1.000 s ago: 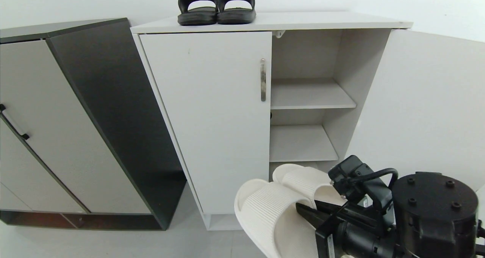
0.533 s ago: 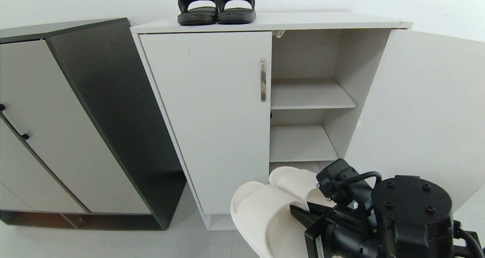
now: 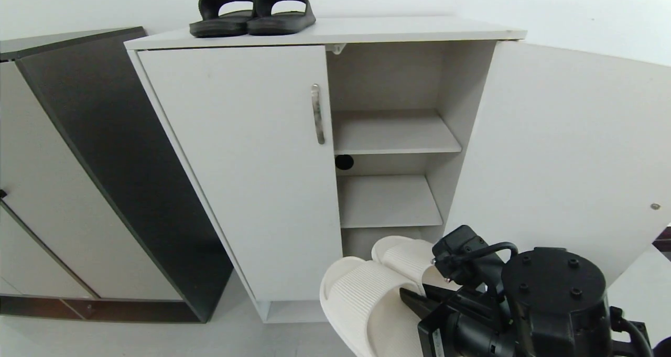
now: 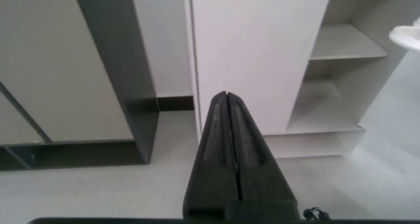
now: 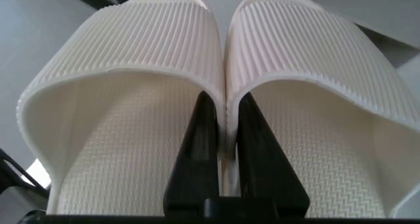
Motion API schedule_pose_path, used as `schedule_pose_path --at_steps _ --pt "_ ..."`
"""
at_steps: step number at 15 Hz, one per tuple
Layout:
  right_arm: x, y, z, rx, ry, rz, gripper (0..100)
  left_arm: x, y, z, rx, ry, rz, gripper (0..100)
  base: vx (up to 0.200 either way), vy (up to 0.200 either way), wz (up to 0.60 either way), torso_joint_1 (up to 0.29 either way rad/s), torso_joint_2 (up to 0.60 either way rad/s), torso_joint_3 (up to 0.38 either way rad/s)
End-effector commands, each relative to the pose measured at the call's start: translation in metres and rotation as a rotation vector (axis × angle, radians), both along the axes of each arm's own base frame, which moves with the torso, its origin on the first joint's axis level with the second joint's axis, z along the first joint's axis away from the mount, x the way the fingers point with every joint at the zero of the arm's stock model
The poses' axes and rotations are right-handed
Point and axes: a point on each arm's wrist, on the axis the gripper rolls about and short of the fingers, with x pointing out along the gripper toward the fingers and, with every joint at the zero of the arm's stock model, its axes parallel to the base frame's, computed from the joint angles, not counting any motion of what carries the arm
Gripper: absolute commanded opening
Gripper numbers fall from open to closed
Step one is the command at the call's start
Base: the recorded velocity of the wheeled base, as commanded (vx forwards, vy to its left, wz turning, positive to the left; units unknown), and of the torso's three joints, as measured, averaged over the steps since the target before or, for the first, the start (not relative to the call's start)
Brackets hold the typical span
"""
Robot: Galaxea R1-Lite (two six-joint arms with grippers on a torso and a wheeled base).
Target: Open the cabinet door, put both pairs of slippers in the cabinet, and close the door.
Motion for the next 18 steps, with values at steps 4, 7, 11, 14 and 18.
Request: schedule_pose_path --at_steps 4,7,11,14,18 --pt "0.022 0.007 -0.023 -0.018 0.018 -0.088 0 0.000 0.000 0.000 -0.002 0.000 -0.001 0 0.000 0.000 0.00 0.000 0.00 0.000" --pt "0.040 0.009 -0.040 -0.018 0.035 -0.155 0 0.000 0.000 0.000 0.000 0.000 -0.003 0 0.000 0.000 0.00 0.000 0.00 0.000" --pt "0.064 0.020 -0.075 -0.068 0.033 -0.255 0 0.000 0.000 0.000 0.001 0.003 -0.004 0 0.000 0.000 0.00 0.000 0.00 0.000" --pt "0.079 0.028 -0.090 -0.075 0.027 -0.294 0 0.000 0.000 0.000 0.001 0.003 -0.006 0 0.000 0.000 0.00 -0.001 0.00 -0.045" --pt "0.088 0.036 -0.089 -0.061 0.011 -0.318 0 0.000 0.000 0.000 0.003 0.003 -0.006 0 0.000 0.000 0.00 0.007 0.00 -0.184"
